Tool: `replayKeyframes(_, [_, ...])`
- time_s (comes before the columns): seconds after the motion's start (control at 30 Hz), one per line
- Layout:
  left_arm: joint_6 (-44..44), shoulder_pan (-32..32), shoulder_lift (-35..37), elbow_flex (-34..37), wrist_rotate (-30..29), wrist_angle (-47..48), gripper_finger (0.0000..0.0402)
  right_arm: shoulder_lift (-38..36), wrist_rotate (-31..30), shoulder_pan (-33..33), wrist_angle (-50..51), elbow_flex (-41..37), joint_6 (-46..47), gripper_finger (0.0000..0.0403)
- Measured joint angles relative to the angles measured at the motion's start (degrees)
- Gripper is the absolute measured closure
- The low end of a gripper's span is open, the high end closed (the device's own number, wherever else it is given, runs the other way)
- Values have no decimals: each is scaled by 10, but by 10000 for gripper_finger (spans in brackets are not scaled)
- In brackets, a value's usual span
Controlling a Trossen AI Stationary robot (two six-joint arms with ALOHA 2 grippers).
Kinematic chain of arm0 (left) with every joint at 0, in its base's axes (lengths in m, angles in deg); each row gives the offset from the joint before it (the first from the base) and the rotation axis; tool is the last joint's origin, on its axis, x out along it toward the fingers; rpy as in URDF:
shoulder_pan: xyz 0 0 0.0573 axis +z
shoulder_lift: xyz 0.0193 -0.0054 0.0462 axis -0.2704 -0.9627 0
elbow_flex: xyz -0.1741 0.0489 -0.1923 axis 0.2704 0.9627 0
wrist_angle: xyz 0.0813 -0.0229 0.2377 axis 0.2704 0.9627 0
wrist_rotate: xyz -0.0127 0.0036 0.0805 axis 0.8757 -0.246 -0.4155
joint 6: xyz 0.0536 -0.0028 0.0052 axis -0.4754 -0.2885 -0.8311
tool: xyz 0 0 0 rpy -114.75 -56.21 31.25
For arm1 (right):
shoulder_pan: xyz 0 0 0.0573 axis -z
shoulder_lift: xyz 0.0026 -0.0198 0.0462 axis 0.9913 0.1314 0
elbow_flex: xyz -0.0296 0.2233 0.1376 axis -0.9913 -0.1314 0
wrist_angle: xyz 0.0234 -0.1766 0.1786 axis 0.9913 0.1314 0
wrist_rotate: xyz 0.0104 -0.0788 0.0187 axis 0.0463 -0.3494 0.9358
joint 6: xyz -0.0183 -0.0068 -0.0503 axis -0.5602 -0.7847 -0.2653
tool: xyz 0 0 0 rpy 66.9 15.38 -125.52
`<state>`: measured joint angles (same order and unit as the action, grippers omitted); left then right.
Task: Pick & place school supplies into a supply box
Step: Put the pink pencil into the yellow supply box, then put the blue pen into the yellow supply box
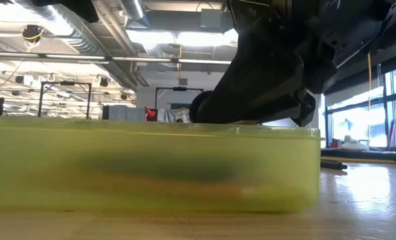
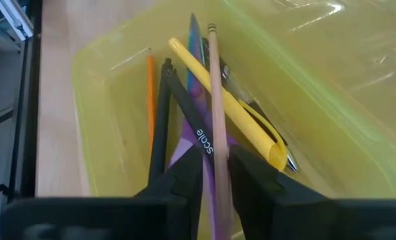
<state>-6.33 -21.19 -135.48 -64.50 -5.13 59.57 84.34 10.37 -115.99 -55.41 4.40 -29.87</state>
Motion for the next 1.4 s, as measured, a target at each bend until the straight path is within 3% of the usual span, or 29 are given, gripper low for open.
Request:
replayKeyframes(0.17, [0,0,0,0,0,0,239,0,13,0,-7,0,-2,300])
replayKeyframes(0.4, [0,0,0,0,0,0,239,0,118,0,-76,0,-66,272])
replayKeyframes(0.9, [-15,0,0,1,-18,-7,239,-21,130,11,-41,0,-117,271])
replayKeyframes(1.03, [-74,4,0,1,-60,-51,239,-81,136,11,34,0,-158,271])
replayKeyframes(1.2, [-151,30,0,1,-58,-76,239,-178,129,12,204,0,-200,271])
replayKeyframes(1.4, [-243,93,0,1,-2,-68,239,-272,118,28,306,-21,-200,271])
